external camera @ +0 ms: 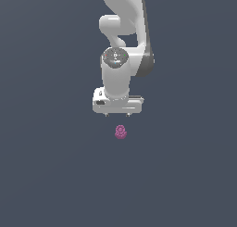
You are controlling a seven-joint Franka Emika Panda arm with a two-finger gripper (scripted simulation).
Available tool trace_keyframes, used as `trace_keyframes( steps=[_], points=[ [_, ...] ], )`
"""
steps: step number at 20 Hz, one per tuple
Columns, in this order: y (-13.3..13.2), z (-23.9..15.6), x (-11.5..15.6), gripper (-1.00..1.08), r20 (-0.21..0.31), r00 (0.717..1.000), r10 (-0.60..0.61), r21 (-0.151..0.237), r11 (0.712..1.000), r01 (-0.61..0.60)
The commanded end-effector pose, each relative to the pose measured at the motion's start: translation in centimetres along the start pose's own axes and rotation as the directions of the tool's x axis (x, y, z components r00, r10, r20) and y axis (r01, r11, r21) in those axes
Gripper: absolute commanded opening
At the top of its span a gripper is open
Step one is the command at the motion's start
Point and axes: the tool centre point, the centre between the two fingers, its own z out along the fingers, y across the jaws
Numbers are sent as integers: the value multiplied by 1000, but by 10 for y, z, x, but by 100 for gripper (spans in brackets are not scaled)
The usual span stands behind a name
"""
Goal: Pick up the object and move it to a goal position.
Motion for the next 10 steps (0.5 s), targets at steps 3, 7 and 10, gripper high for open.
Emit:
trace_keyframes(
  steps=[3,7,10],
  points=[
    [1,0,0,100,-2,1000,6,1,1000,-6],
    [9,-3,4,100,-14,999,51,12,999,-51],
    [14,-5,5,100,-21,997,76,19,997,-76]
  ],
)
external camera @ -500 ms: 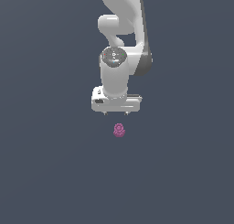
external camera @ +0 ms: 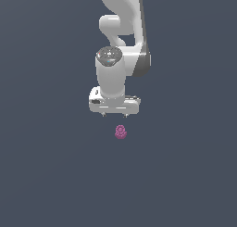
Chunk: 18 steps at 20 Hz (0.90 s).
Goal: Pick up the object and move it to a goal position.
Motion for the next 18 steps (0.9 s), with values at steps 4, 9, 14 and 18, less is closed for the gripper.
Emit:
trace_keyframes(
  steps=[4,9,14,18],
  points=[
    [2,-1,1,100,-3,1000,12,3,1000,-12],
    [1,2,2,100,-5,999,36,2,999,-36],
    [-3,9,5,100,-7,996,91,1,996,-91],
    [-6,17,8,100,-10,988,155,0,988,-155]
  ],
)
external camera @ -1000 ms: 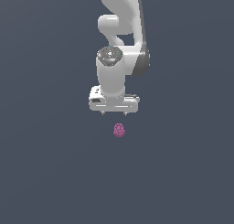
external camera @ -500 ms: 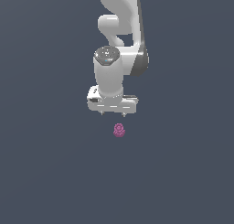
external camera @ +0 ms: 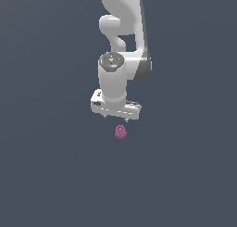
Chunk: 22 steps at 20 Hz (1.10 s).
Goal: Pick up the object and move it to a goal position.
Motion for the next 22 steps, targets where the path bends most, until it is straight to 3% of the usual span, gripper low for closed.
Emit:
trace_keyframes(
  steps=[1,12,22],
  points=[
    [-3,6,2,100,-2,999,44,-1,999,-44],
    [-18,36,9,100,-19,960,279,-8,960,-279],
    [-25,51,12,100,-30,923,384,-9,923,-384]
  ],
)
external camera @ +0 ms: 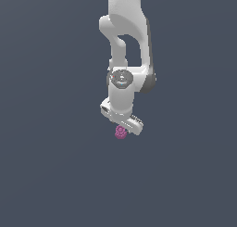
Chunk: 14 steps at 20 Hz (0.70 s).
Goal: Pick up the object and move it to a goal position.
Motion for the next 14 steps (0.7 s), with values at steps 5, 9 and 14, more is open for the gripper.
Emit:
trace_keyframes(
  steps=[5,9,14],
  points=[
    [-1,2,0,100,-2,1000,18,-1,1000,-18],
    [-1,8,0,100,-2,1000,18,-1,1000,-18],
    [-1,33,-1,100,-2,1000,20,-1,1000,-20]
  ],
)
